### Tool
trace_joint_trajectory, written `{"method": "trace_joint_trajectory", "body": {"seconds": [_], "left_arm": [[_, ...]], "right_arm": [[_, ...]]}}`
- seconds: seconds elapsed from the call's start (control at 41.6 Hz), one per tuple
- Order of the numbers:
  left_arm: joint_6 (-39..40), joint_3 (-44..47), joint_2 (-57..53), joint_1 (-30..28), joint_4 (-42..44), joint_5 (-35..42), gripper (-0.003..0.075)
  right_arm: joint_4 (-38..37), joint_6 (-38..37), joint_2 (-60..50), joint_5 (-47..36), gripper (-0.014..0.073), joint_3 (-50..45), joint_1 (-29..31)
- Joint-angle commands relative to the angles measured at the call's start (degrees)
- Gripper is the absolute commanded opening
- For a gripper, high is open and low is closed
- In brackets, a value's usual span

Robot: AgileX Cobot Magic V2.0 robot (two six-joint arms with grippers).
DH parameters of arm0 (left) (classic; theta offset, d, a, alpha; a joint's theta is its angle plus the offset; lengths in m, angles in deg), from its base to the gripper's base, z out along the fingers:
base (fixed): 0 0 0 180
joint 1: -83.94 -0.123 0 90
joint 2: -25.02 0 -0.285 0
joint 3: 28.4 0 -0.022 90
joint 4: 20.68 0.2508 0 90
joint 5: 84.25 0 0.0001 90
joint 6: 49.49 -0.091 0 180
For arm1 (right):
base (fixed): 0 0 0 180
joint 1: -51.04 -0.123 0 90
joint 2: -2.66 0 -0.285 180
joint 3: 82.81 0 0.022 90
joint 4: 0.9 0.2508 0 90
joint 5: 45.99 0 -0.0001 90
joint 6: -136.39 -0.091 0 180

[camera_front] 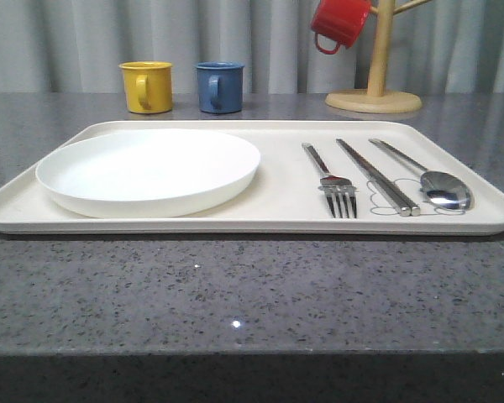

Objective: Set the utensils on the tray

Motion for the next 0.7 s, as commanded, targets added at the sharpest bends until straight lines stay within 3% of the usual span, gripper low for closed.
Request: {"method": "trace_joint_trajectory", "body": {"seconds": [0.0,0.288,0.409,0.673], "left_arm": [[0.1,-0.2,-1.2,-0.1,-0.7,5.2,-0.0018],[0.3,-0.2,-1.2,-0.1,-0.2,5.2,-0.0018],[5.8,-0.2,-1.2,-0.1,4.8,5.2,-0.0018],[5.9,-0.2,-1.2,-0.1,4.6,5.2,-0.0018]], "right_arm": [[-0.1,0.5,0.1,-3.6,-0.0069,1.3,-0.1],[-0.1,0.5,0.1,-3.6,-0.0069,1.3,-0.1],[-0.1,0.5,0.1,-3.6,-0.0069,1.3,-0.1],[-0.1,0.5,0.1,-3.6,-0.0069,1.3,-0.1]]}}
